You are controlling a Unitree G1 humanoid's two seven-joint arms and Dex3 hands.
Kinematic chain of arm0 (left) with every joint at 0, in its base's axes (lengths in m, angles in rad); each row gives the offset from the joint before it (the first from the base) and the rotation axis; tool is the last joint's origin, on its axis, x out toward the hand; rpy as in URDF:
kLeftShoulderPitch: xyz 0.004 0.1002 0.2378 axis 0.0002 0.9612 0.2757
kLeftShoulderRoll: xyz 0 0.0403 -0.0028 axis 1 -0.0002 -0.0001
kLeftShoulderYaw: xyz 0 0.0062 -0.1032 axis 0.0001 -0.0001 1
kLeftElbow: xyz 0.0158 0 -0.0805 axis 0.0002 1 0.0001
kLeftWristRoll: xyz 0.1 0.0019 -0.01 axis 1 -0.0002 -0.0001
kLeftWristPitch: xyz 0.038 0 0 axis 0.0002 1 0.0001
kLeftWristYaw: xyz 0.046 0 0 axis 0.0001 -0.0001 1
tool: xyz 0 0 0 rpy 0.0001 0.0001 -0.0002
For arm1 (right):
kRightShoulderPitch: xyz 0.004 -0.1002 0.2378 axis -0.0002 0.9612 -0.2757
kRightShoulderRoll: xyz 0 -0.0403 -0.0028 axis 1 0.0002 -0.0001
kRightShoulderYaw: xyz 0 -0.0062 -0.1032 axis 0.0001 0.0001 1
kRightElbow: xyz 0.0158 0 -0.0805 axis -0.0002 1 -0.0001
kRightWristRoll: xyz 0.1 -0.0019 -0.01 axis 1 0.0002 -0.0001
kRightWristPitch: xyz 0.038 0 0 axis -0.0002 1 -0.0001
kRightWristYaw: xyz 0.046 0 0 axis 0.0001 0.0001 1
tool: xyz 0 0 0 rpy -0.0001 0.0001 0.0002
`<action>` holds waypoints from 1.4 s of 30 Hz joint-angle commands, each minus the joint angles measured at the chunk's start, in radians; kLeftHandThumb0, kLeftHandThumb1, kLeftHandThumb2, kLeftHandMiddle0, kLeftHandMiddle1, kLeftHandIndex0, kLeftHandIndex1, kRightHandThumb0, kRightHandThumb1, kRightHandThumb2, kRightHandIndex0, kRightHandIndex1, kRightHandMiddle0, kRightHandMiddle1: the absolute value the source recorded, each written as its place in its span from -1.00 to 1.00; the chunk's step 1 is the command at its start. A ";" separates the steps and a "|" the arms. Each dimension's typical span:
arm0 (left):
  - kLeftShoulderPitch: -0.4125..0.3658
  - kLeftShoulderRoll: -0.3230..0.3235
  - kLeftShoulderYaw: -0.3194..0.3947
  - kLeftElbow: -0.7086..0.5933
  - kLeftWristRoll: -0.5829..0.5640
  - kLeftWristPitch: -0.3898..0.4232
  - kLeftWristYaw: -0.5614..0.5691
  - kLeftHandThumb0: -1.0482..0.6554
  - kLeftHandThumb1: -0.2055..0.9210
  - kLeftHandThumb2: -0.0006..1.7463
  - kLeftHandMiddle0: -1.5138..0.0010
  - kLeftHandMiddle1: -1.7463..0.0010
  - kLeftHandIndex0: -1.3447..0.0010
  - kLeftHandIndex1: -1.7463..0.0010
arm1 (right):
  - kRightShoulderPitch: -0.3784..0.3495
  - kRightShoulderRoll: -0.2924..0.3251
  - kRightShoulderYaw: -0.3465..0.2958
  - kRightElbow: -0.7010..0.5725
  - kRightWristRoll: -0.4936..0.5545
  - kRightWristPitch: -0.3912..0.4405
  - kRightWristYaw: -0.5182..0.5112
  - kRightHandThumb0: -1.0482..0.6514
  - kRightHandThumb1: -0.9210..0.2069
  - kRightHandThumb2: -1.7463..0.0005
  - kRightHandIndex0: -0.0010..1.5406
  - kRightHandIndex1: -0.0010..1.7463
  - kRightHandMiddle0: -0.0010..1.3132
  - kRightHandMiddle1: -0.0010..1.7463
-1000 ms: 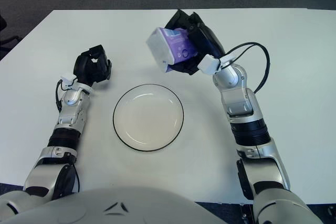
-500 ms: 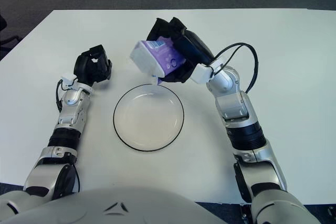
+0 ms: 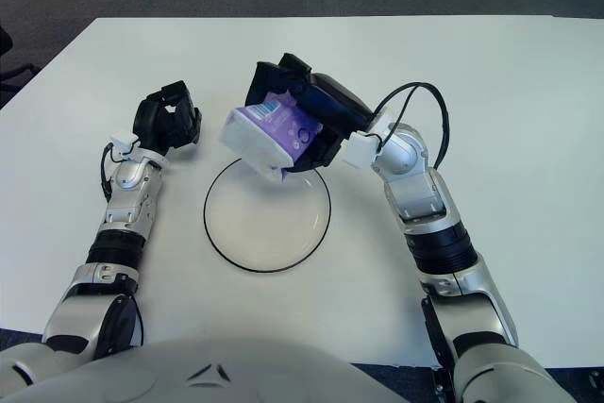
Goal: Put the tissue paper into the plate.
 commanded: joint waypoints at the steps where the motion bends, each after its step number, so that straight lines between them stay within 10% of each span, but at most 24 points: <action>1: 0.166 -0.040 -0.002 0.089 0.007 0.016 0.028 -0.25 0.45 0.26 -0.81 -1.00 -0.58 -1.00 | 0.007 -0.029 -0.006 -0.053 0.053 0.030 0.054 0.23 0.68 -0.95 0.13 0.96 -0.02 1.00; 12: 0.161 -0.038 -0.011 0.095 0.055 0.008 0.084 -0.26 0.41 0.28 -0.84 -1.00 -0.69 -1.00 | -0.020 -0.041 0.010 -0.057 0.107 0.025 0.160 0.23 0.53 -0.79 -0.03 0.98 0.07 0.85; 24: 0.152 -0.031 -0.019 0.110 0.063 0.007 0.086 -0.29 0.45 0.28 -0.86 -1.00 -0.72 -1.00 | -0.050 -0.065 0.018 -0.051 0.120 0.007 0.258 0.23 -0.70 0.17 -0.75 0.92 -0.49 0.90; 27: 0.153 -0.028 -0.024 0.106 0.064 0.017 0.083 -0.30 0.46 0.28 -0.83 -1.00 -0.69 -1.00 | -0.060 -0.072 0.023 -0.037 0.127 -0.017 0.287 0.38 -0.05 -0.42 -0.90 0.53 -0.75 0.69; 30: 0.158 -0.028 -0.027 0.093 0.059 0.040 0.080 -0.30 0.45 0.27 -0.81 -1.00 -0.66 -1.00 | -0.062 -0.073 0.021 -0.025 0.110 -0.050 0.289 0.44 0.18 -0.65 -0.96 0.31 -0.87 0.59; 42: 0.167 -0.035 -0.035 0.066 0.064 0.057 0.099 -0.27 0.40 0.25 -0.73 -1.00 -0.59 -1.00 | -0.096 -0.100 0.030 0.060 0.055 -0.219 0.304 0.32 0.09 -0.63 -1.00 -0.72 -1.00 -0.04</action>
